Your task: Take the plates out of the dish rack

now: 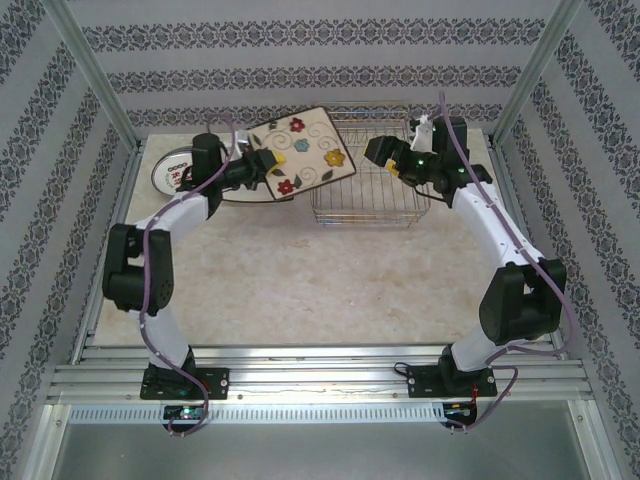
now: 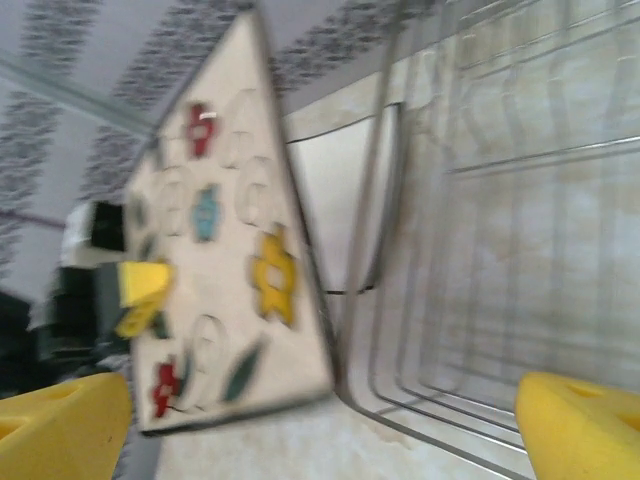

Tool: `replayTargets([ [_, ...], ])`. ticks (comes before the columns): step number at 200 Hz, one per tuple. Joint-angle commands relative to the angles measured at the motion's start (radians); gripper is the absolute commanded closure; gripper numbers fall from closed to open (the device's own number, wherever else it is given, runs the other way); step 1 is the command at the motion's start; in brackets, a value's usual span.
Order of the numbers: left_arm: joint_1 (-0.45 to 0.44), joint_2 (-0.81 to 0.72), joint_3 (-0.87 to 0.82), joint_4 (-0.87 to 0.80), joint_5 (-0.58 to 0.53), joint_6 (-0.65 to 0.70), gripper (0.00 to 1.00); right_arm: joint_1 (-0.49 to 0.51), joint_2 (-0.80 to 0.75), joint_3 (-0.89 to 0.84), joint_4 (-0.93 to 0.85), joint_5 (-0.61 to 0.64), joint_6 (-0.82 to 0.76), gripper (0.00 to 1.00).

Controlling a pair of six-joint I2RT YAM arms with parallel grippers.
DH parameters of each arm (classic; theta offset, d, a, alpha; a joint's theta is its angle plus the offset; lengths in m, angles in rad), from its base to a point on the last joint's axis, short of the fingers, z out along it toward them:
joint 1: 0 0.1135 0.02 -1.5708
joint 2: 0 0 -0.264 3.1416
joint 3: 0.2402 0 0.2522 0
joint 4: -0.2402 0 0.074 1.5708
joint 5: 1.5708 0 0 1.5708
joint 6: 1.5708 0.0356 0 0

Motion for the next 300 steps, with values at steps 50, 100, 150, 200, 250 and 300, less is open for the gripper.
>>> replayTargets([
  [50,0.026,-0.296,-0.175,0.157,-0.526,0.02,1.0,-0.005,0.141,0.417,-0.735,0.702,-0.393,0.02],
  [100,-0.036,-0.24,-0.337,0.39,-0.848,-0.046,1.0,0.006,0.211,0.484,-0.827,0.825,-0.442,0.02],
  [150,-0.112,-0.107,-0.315,0.534,-1.001,-0.084,1.0,0.033,0.21,0.474,-0.834,0.819,-0.456,0.02],
  [200,-0.159,-0.041,-0.32,0.617,-1.125,-0.086,1.0,0.033,0.21,0.475,-0.833,0.813,-0.463,0.02],
  [250,-0.194,0.036,-0.313,0.697,-1.261,-0.124,1.0,0.038,0.232,0.502,-0.843,0.804,-0.467,0.02],
  [300,-0.227,0.097,-0.285,0.709,-1.339,-0.186,1.0,0.04,0.241,0.519,-0.848,0.803,-0.468,0.02],
])
